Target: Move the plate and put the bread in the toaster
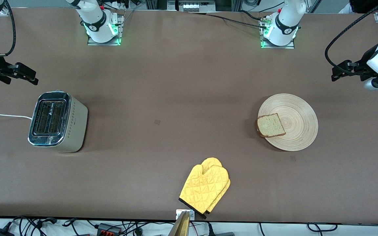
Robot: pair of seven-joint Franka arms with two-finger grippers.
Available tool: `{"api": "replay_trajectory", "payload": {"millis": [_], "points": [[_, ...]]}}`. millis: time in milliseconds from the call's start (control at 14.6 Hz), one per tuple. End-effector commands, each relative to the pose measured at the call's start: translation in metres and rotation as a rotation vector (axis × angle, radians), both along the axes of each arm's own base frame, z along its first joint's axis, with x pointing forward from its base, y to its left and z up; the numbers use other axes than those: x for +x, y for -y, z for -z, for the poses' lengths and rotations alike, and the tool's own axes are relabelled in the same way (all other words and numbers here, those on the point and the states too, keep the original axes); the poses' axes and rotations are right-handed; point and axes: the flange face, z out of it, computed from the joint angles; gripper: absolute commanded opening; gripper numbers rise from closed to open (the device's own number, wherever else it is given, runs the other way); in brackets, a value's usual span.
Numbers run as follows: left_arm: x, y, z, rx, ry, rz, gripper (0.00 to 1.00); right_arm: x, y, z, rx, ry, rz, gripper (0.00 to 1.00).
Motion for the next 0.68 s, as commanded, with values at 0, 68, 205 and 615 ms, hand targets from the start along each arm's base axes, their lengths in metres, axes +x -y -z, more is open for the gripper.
{"api": "replay_trajectory", "payload": {"millis": [0,68,205,615], "points": [[-0.005,0.0,-0.001,-0.01,0.003,-0.013,1.0,-0.008,0.002,-0.002,-0.01,0.008,-0.013,1.0],[-0.005,0.0,-0.001,-0.01,0.003,-0.012,1.0,-0.007,0.001,-0.003,-0.008,0.013,-0.014,1.0],[-0.005,0.001,-0.001,-0.01,0.003,-0.012,1.0,-0.007,0.001,-0.003,-0.008,0.011,-0.016,1.0],[0.003,-0.017,0.011,-0.088,-0.01,-0.055,1.0,-0.008,0.002,-0.002,-0.01,0.006,-0.014,1.0]]}}
